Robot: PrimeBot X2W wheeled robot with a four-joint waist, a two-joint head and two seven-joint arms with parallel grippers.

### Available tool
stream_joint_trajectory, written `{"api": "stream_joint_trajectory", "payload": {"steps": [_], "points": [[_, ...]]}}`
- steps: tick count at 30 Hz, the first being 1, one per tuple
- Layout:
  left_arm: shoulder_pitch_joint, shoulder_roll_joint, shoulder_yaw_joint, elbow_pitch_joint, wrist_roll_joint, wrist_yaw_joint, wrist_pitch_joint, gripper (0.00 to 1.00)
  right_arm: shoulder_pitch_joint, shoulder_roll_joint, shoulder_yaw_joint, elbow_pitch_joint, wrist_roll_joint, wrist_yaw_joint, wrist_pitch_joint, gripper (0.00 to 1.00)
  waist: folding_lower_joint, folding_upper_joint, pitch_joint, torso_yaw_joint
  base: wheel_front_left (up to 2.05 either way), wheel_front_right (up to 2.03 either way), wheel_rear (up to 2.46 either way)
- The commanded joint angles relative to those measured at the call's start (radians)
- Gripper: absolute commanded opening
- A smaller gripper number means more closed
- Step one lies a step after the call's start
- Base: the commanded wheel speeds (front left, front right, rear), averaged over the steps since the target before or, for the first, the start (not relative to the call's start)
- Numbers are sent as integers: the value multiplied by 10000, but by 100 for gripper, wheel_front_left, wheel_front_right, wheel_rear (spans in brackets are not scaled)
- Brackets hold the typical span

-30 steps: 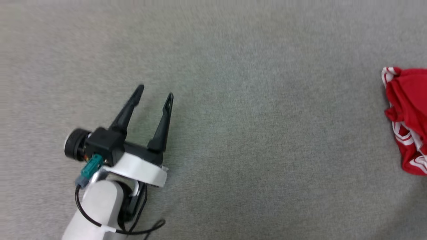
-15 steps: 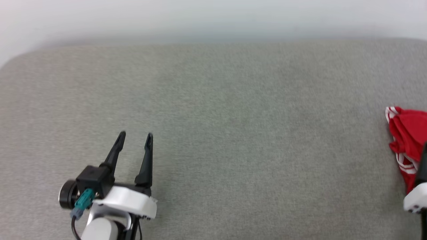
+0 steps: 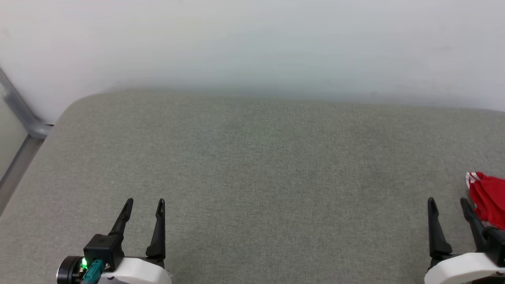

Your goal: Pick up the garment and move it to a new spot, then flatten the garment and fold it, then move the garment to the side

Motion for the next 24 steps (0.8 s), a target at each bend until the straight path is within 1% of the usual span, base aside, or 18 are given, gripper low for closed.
{"api": "stream_joint_trajectory", "payload": {"steps": [1,14,18,24], "points": [[151,-27,62,-3,134,-93,-18,100,287,7,211,-363,87,-12,104,100,2,-1,-184,99,0,0,0],[408,-278,222,94,506,-411,-18,100,1433,8,901,-2179,439,-12,816,100,2,-1,-504,-42,0,0,0],[417,-343,306,135,562,-480,-18,100,1472,10,1008,-2417,503,-10,919,100,2,-1,-517,-89,0,0,0],[323,-445,378,261,583,-590,-18,100,1390,11,1093,-2418,634,-10,988,100,2,-1,-540,-92,0,0,0]]}}
